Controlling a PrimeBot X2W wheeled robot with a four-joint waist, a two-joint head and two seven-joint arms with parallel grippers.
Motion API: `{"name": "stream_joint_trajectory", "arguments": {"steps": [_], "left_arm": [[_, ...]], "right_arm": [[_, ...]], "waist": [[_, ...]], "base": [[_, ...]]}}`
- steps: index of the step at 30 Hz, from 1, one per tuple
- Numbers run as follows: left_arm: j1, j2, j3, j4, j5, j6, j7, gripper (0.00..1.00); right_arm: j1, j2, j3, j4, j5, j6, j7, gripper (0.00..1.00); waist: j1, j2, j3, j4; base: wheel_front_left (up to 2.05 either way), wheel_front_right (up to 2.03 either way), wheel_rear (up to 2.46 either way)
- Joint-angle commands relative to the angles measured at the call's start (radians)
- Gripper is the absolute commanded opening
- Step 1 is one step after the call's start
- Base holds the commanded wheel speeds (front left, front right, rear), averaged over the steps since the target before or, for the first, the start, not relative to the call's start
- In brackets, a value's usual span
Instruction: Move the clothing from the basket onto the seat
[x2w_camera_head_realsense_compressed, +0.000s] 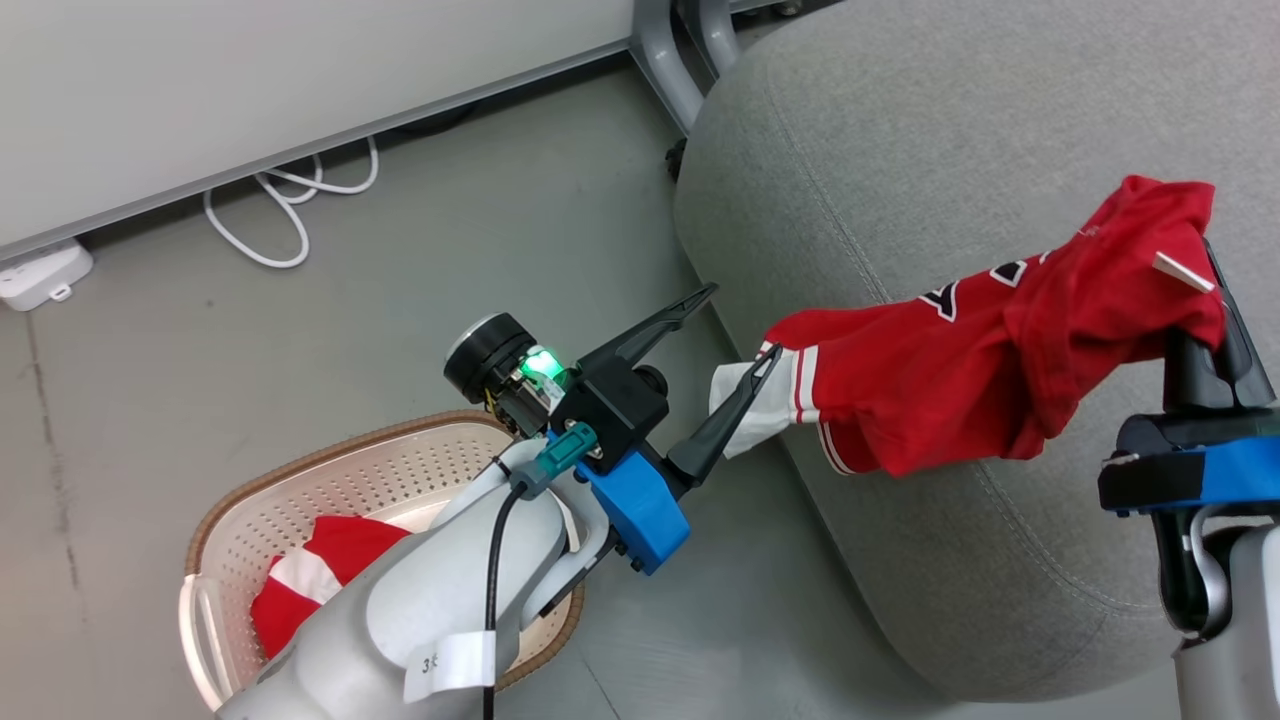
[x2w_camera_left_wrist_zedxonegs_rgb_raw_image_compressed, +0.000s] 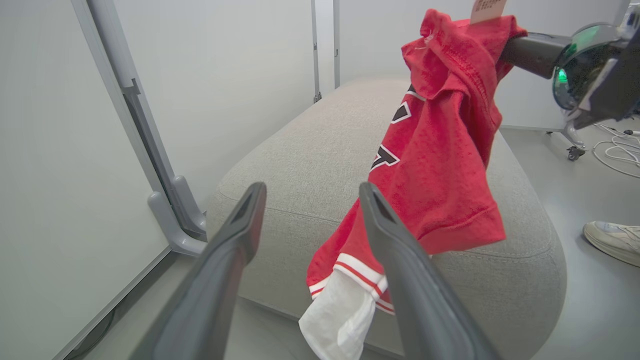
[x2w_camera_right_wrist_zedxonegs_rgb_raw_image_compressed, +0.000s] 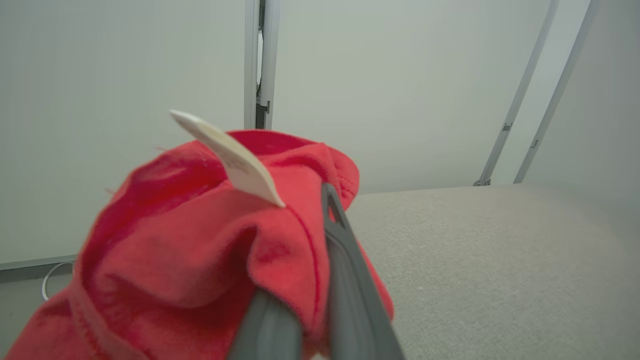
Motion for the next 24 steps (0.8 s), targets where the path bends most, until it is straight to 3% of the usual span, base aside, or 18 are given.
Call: {"name": "stream_joint_trajectory", "arguments": {"steps": [1, 15, 24], "left_arm": [[-0.003, 0.002, -0.003, -0.001, 0.005, -0.002, 0.0, 1.0], [-0.017, -0.01, -0.034, 0.014, 0.004, -0.007, -0.007, 1.0], [-0.033, -0.011, -0.032, 0.006, 0.011, 0.002, -0.017, 1.0]], "right_arm": [[0.017, 0.004, -0.008, -0.006, -0.002, 0.0, -0.004, 0.0], [0.055, 0.035, -0.05, -0.01, -0.006, 0.0, -0.004, 0.0], [-0.018, 0.001, -0.037, -0.032, -0.003, 0.0, -0.004, 0.0]], "waist": [[0.0, 0.0, 0.006, -0.009], [0.0, 0.0, 0.015, -0.024], [0.0, 0.0, 0.038, -0.017]], "base": [[0.0, 0.0, 0.0], [0.0, 0.0, 0.0], [0.0, 0.0, 0.0]]}}
